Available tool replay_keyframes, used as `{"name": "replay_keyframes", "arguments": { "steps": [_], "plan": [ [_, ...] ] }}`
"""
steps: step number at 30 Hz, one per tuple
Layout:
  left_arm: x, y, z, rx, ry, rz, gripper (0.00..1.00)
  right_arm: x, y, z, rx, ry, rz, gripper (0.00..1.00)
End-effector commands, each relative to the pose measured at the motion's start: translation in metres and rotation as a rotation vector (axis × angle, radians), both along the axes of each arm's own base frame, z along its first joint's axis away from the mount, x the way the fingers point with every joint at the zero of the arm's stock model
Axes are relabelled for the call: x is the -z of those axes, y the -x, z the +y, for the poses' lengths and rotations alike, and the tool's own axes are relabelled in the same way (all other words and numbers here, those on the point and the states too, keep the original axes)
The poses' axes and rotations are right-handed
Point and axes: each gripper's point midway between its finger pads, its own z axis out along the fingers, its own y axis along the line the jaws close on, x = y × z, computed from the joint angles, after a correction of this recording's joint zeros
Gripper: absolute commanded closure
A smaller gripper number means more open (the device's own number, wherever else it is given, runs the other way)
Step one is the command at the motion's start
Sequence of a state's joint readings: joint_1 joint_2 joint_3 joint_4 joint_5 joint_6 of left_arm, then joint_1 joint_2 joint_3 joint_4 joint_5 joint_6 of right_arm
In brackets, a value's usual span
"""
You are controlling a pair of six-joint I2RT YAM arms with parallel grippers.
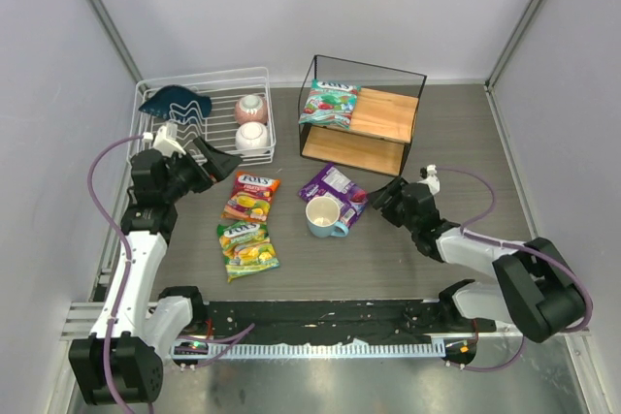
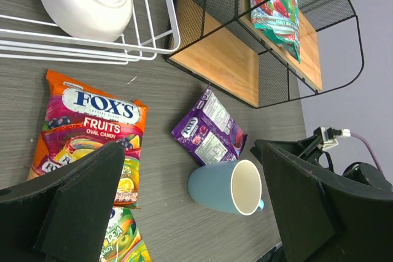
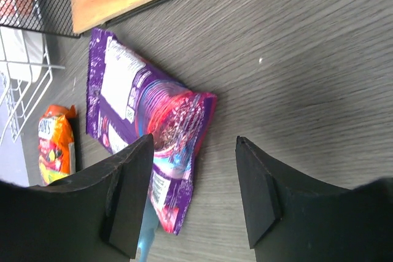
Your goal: Place and organize the candy bags onto the shelf
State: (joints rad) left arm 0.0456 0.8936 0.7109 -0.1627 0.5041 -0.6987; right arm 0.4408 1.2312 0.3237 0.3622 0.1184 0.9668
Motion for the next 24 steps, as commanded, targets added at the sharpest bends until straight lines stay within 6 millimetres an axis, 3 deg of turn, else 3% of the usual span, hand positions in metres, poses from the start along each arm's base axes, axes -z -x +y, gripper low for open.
{"name": "replay_keyframes", "arguments": {
  "steps": [1,10,18,21,24],
  "plan": [
    [-0.011,-0.003,-0.002,0.021,0.020,-0.049,0.00,-0.013,-0.025,-0.003,0.094,-0.039,-0.063,0.39],
    [-0.011,-0.003,-0.001,0.027,0.028,-0.047,0.00,0.012,-0.030,0.001,0.102,-0.031,-0.016,0.44],
    [-0.007,-0.004,-0.002,0.030,0.040,-0.036,0.00,0.030,-0.031,0.007,0.088,-0.051,0.017,0.58],
    [-0.009,-0.004,-0.003,0.036,0.045,-0.040,0.00,0.032,-0.030,0.007,0.083,-0.053,0.014,0.69],
    [-0.009,-0.003,-0.002,0.030,0.049,-0.044,0.00,0.029,-0.029,0.010,0.062,-0.058,-0.011,0.89]
  ]
}}
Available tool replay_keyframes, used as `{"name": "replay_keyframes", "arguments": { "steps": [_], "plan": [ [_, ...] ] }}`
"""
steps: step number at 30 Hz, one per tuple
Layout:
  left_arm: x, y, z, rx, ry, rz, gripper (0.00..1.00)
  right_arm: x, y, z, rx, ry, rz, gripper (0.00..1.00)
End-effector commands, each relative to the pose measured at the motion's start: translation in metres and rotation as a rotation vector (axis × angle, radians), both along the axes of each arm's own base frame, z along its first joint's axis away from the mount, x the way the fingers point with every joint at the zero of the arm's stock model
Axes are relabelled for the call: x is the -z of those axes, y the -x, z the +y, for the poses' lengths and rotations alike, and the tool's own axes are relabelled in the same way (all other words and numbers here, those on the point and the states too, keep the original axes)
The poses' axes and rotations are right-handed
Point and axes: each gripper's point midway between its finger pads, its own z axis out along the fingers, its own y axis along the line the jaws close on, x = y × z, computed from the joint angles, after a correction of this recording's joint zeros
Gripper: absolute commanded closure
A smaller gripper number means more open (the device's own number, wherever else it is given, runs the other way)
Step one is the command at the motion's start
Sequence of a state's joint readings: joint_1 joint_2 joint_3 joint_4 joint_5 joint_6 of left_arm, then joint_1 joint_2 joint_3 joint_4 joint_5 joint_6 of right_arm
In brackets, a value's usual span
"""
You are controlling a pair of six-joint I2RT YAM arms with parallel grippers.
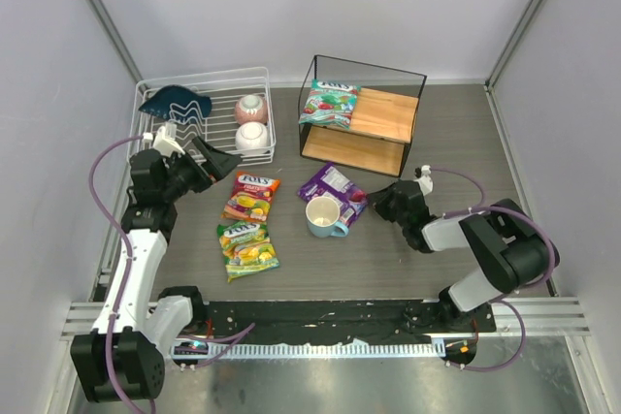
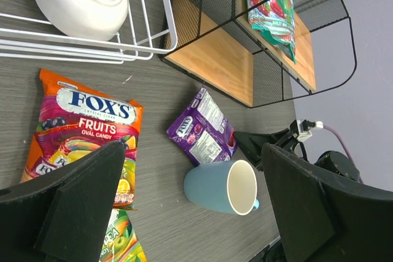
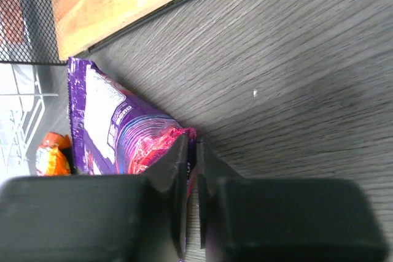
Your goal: Place and organize the candy bags onto the shelf
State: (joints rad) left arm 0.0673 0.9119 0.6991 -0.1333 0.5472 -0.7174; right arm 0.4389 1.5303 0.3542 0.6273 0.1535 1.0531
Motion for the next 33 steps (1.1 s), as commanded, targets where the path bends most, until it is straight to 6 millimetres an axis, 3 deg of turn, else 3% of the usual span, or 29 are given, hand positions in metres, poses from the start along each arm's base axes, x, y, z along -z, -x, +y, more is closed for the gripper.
{"name": "replay_keyframes", "arguments": {
  "steps": [1,6,7,9,10,11,13,14,15,17,18,20,21,23,24,26,27,33],
  "plan": [
    [-0.011,-0.001,-0.001,0.016,0.019,-0.049,0.00,-0.006,0.000,0.002,-0.018,-0.009,-0.043,0.98],
    [-0.012,-0.002,-0.002,0.019,0.020,-0.052,0.00,-0.032,0.009,-0.006,-0.036,0.028,-0.101,0.99],
    [-0.012,-0.002,-0.002,0.020,0.021,-0.052,0.00,-0.054,0.009,-0.009,-0.032,0.025,-0.155,0.99],
    [-0.012,-0.002,-0.002,0.022,0.021,-0.052,0.00,-0.063,0.020,-0.020,-0.032,0.083,-0.148,0.99],
    [-0.013,-0.001,-0.002,0.022,0.021,-0.054,0.00,-0.092,0.022,-0.027,-0.005,0.079,-0.221,0.99],
    [-0.013,-0.002,-0.002,0.021,0.023,-0.052,0.00,-0.086,0.033,-0.035,-0.004,0.120,-0.175,0.99],
    [-0.013,-0.001,-0.002,0.023,0.023,-0.052,0.00,-0.109,0.039,-0.047,0.011,0.169,-0.215,0.99],
    [-0.013,-0.001,-0.002,0.023,0.023,-0.055,0.00,-0.112,0.053,-0.056,0.007,0.199,-0.193,0.99],
    [-0.014,-0.001,-0.002,0.023,0.022,-0.057,0.00,-0.129,0.056,-0.060,0.008,0.214,-0.217,0.99],
    [-0.013,-0.001,-0.002,0.022,0.022,-0.054,0.00,-0.134,0.075,-0.072,0.009,0.255,-0.186,0.99],
    [-0.013,-0.001,-0.003,0.027,0.021,-0.055,0.00,-0.148,0.078,-0.075,0.012,0.257,-0.200,0.99],
    [-0.013,-0.002,-0.002,0.025,0.022,-0.053,0.00,-0.147,0.092,-0.085,0.009,0.304,-0.157,0.99],
    [-0.013,-0.001,-0.003,0.026,0.023,-0.053,0.01,-0.162,0.096,-0.089,0.020,0.300,-0.185,0.99],
    [-0.013,-0.001,-0.003,0.028,0.022,-0.053,0.00,-0.167,0.105,-0.100,0.037,0.342,-0.171,0.99],
    [-0.014,-0.002,-0.003,0.028,0.023,-0.056,0.00,-0.181,0.107,-0.105,0.056,0.343,-0.197,0.99],
    [-0.014,-0.001,-0.003,0.026,0.022,-0.057,0.00,-0.187,0.113,-0.114,0.065,0.383,-0.190,0.99],
    [-0.014,-0.002,-0.003,0.026,0.023,-0.056,0.00,-0.200,0.113,-0.119,0.087,0.394,-0.210,0.99],
    [-0.013,-0.002,-0.002,0.025,0.023,-0.053,0.00,-0.228,0.115,-0.129,0.077,0.488,-0.236,0.99]
  ]
}}
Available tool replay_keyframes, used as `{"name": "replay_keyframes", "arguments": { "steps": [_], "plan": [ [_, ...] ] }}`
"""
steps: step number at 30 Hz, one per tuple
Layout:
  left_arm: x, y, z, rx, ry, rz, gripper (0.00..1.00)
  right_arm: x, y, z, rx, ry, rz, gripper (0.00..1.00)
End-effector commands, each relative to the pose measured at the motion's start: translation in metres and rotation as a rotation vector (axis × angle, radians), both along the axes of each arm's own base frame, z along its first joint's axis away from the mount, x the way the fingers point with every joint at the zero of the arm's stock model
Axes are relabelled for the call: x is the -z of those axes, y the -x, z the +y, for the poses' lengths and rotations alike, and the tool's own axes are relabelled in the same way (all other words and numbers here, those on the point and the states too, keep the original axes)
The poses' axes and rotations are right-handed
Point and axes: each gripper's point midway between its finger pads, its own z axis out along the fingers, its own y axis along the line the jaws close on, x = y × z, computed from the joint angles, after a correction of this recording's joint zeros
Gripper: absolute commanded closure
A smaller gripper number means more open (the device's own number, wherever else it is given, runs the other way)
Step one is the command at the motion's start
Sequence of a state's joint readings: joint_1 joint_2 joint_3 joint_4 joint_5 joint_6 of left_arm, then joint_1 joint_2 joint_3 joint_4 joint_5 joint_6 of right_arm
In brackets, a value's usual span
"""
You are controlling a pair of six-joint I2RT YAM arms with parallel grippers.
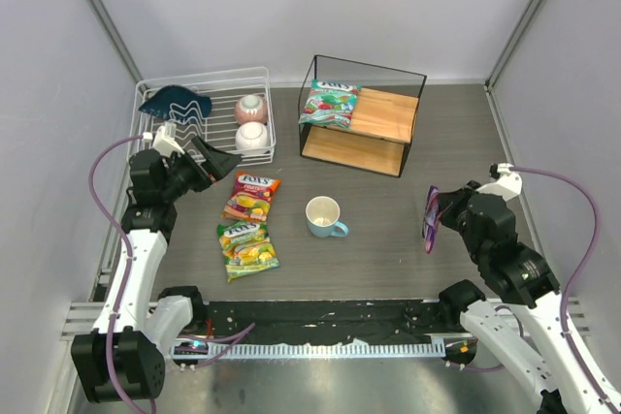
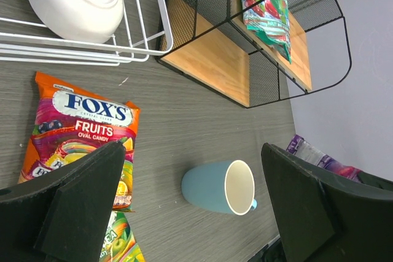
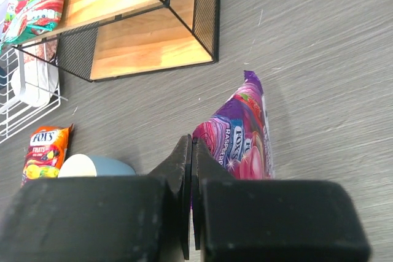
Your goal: Place and organize the candy bags onto the shelf
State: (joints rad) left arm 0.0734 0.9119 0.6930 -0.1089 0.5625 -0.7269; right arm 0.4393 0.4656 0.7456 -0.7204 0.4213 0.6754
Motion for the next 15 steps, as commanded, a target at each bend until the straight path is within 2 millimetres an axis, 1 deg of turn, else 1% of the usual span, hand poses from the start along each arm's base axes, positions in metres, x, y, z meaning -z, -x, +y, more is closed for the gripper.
{"name": "replay_keyframes", "arguments": {
  "steps": [1,3,4,5,7,8,12,15],
  "plan": [
    [-0.011,0.000,-0.002,0.020,0.011,-0.040,0.00,-0.027,-0.003,-0.010,0.002,0.094,-0.031,0.99],
    [-0.010,0.000,-0.002,0.019,0.010,-0.039,0.00,-0.020,-0.005,-0.003,-0.039,0.116,-0.001,0.99],
    [-0.009,0.000,-0.002,0.020,0.008,-0.037,0.00,-0.015,-0.006,0.004,-0.080,0.115,0.021,0.99],
    [-0.009,0.000,-0.001,0.018,0.007,-0.036,0.00,-0.004,-0.008,0.011,-0.111,0.126,0.065,0.99],
    [-0.010,0.000,-0.002,0.019,0.005,-0.038,0.00,0.006,-0.009,0.024,-0.179,0.121,0.108,0.99],
    [-0.009,0.000,-0.002,0.019,0.005,-0.037,0.00,0.015,-0.010,0.028,-0.200,0.129,0.142,0.99],
    [-0.008,0.000,-0.001,0.017,0.002,-0.034,0.00,0.021,-0.008,0.044,-0.279,0.137,0.169,0.99],
    [-0.009,0.000,-0.001,0.017,0.002,-0.035,0.00,0.024,-0.003,0.060,-0.366,0.133,0.184,0.99]
  ]
}}
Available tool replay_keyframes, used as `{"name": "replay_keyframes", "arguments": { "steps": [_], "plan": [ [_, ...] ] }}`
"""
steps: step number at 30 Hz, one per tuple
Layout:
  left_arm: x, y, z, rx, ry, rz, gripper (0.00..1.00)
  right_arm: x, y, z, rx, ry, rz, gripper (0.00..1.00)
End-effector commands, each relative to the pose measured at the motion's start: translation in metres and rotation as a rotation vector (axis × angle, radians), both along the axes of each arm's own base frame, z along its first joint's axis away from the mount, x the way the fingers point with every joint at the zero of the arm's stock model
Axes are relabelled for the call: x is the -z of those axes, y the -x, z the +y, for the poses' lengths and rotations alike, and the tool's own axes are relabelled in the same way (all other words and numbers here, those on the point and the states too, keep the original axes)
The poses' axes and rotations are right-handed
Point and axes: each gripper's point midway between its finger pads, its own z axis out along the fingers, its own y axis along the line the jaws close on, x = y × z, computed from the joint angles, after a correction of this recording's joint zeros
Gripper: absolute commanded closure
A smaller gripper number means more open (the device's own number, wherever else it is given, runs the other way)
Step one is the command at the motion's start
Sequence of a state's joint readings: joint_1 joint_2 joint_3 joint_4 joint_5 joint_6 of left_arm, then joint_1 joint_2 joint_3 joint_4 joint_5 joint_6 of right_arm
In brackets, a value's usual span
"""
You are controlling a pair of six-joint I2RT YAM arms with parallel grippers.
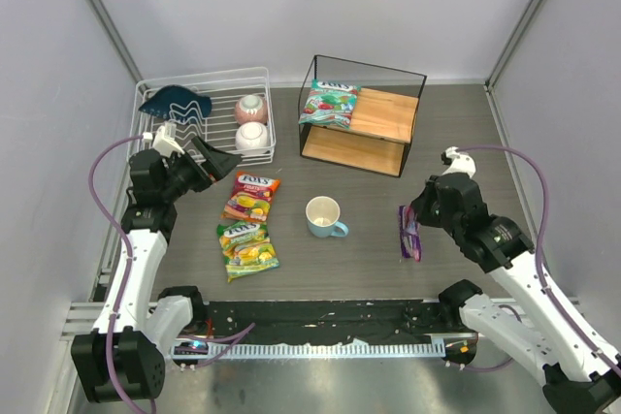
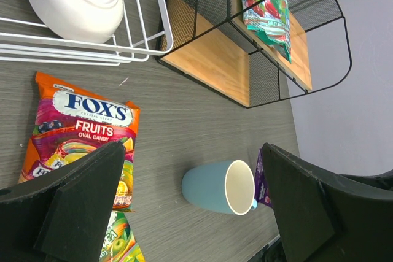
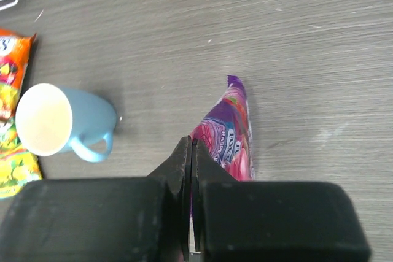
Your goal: Place and organize the candy bags onto the shelf
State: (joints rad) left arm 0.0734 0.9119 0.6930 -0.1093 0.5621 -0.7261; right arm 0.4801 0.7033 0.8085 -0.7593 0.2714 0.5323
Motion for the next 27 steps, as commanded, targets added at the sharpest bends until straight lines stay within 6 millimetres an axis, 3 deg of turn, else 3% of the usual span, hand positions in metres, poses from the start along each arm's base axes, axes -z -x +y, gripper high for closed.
{"name": "replay_keyframes", "arguments": {
  "steps": [1,8,21,24,25,27],
  "plan": [
    [-0.008,0.000,-0.001,0.014,0.002,-0.034,0.00,-0.010,0.004,0.028,-0.153,-0.040,-0.020,0.99],
    [-0.008,0.000,-0.001,0.013,0.001,-0.031,0.00,-0.007,0.029,0.077,-0.432,-0.135,-0.005,0.99],
    [-0.007,0.000,0.000,0.011,0.000,-0.031,0.00,0.014,0.081,0.125,-0.642,-0.252,0.129,0.99],
    [-0.008,0.000,-0.001,0.013,0.002,-0.031,0.00,0.024,0.102,0.137,-0.709,-0.287,0.229,0.87],
    [-0.007,0.000,-0.001,0.014,0.003,-0.029,0.00,0.028,0.110,0.140,-0.727,-0.295,0.264,0.76],
    [-0.007,0.000,-0.001,0.015,0.004,-0.030,0.00,0.037,0.116,0.137,-0.712,-0.269,0.318,0.65]
  ]
}}
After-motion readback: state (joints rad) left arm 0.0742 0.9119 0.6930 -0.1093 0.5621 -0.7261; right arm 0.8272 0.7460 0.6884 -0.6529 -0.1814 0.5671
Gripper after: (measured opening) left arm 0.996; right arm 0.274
